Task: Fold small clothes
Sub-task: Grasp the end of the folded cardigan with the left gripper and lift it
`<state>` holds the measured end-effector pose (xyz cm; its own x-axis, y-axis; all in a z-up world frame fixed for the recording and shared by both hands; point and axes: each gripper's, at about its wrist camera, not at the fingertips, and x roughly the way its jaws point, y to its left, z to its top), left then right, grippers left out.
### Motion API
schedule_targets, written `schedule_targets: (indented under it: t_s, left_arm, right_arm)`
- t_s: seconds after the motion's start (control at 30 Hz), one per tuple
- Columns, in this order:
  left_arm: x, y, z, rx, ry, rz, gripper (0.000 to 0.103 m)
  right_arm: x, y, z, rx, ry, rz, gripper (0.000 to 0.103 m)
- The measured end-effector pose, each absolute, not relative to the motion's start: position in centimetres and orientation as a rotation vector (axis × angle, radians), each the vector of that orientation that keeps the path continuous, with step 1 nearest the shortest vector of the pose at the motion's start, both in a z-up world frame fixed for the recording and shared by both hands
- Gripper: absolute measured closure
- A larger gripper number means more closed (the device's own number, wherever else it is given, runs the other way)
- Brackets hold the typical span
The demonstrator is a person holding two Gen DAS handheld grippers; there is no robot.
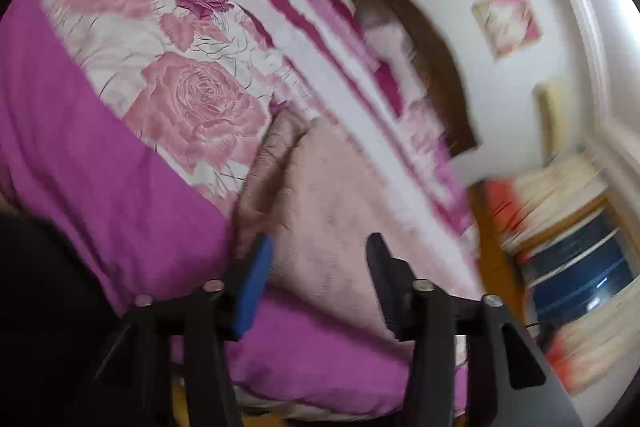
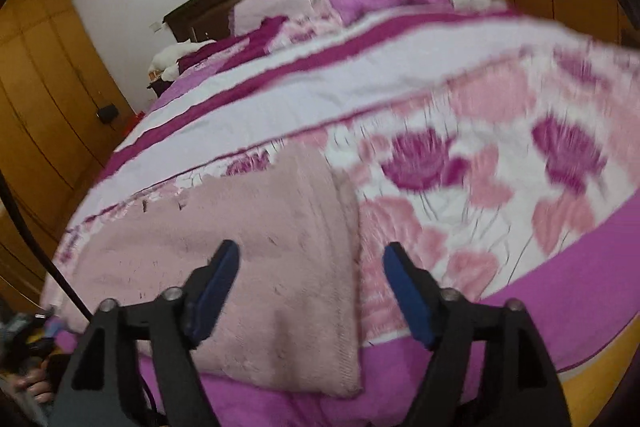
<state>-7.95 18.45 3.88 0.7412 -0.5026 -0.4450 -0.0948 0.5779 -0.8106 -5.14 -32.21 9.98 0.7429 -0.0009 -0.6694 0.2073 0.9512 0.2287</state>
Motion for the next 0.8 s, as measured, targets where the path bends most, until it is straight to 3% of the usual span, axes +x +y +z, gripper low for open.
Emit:
schedule_targets:
  t_s: [0.07, 0.27, 0.6, 0.7, 0.8]
  left_arm:
    - [-8.4, 18.8, 3.0, -0.995, 0.705, -0.265, 0.068]
    - [-6.8, 19.2, -1.1, -1.174, 0.827, -0.317, 0.066]
    - [-3.5, 20.8, -3.7, -1.343, 0.827, -0.374, 0.066]
    - [-2.7, 20.5, -3.0, -1.268, 0.815, -0.396, 0.098]
    - [-2.8, 20.2, -2.2, -1.223, 0.76, -0.447, 0.101]
  right_arm:
    - [-4.6, -30.4, 11.0, 0.268, 0.728, -0.116, 0.021]
    - [-3.7, -23.3, 12.4, 0.119, 0.687, -0.113, 0.021]
    - [-3.7, -17.2, 8.3, 0.099, 0.795, 0.032, 0.02]
    - [-3.1, -17.0, 7.1, 0.128, 0.837, 0.058, 0.02]
    - [-2.2, -16.1, 6.4, 0.123, 0.883, 0.07, 0.02]
